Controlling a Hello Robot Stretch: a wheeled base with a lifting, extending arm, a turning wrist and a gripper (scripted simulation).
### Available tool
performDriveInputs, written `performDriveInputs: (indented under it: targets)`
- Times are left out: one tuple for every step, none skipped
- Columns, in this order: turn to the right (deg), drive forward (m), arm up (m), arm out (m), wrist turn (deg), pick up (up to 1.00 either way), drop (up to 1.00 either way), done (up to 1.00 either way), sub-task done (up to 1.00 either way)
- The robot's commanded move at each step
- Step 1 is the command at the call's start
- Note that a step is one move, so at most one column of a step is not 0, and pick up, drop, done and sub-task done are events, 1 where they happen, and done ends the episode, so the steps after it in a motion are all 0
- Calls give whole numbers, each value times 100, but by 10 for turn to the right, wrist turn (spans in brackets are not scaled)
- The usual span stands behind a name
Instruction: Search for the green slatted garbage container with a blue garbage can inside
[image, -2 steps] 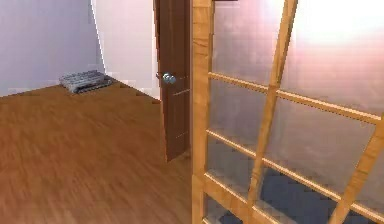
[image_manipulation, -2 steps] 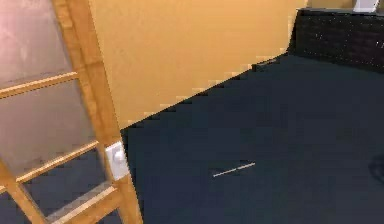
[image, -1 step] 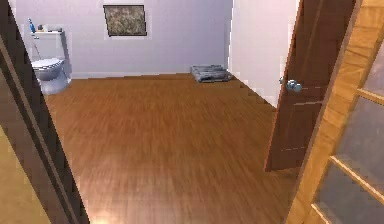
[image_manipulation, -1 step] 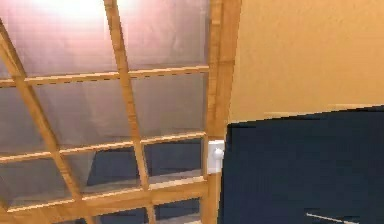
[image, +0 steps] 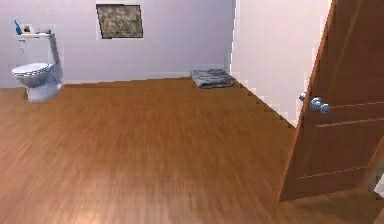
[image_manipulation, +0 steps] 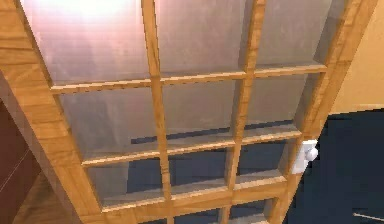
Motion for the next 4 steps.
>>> performDriveInputs:
  targets:
    - [-90, 0, 0, 0, 0, 0, 0, 0, 0]
    - [0, 50, 0, 0, 0, 0, 0, 0, 0]
    - [-450, 0, 0, 0, 0, 0, 0, 0, 0]
    - [-30, 0, 0, 0, 0, 0, 0, 0, 0]
